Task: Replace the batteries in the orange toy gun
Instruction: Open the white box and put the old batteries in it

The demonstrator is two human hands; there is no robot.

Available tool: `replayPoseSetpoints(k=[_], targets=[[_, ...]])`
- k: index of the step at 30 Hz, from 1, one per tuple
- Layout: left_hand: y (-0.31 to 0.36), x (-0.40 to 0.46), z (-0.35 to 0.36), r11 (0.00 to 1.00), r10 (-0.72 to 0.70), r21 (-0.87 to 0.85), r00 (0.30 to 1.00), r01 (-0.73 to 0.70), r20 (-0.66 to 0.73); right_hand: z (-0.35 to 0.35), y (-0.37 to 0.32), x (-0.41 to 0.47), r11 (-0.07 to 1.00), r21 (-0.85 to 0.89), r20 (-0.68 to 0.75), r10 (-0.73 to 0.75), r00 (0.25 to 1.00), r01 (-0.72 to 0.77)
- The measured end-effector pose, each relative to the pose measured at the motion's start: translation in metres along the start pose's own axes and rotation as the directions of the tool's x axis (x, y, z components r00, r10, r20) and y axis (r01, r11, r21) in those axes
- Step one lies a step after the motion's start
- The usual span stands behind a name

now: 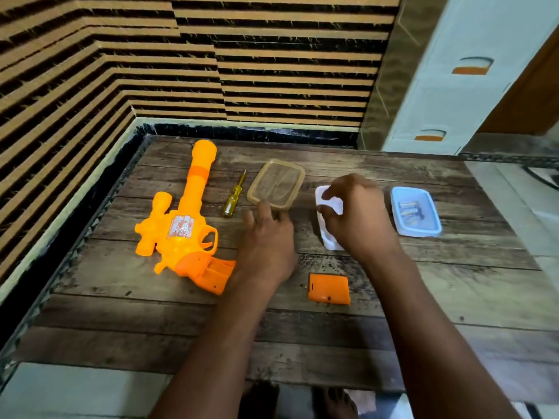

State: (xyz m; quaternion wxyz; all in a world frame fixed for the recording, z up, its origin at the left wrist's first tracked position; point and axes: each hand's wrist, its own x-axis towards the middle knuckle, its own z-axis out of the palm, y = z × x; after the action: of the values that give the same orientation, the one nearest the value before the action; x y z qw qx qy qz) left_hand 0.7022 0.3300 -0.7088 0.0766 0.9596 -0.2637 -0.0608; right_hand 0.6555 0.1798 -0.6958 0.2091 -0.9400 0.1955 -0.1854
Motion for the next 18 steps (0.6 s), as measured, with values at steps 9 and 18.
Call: replayPoseSetpoints(k=[9,18], targets=[[0.002,0.007,0.017,0.995,0.06,0.086,0.996,-0.054,-0.063,-0.009,0.02,-0.032,0.97,0.087,-0.064,0.234,0.97,-0.228],[0.006,0.005,0.022,0.985,0.11,0.145,0.986,-0.092,-0.125,-0.012,0.018,-0.034,0.93,0.177,0.035,0.32,0.947,-0.321]])
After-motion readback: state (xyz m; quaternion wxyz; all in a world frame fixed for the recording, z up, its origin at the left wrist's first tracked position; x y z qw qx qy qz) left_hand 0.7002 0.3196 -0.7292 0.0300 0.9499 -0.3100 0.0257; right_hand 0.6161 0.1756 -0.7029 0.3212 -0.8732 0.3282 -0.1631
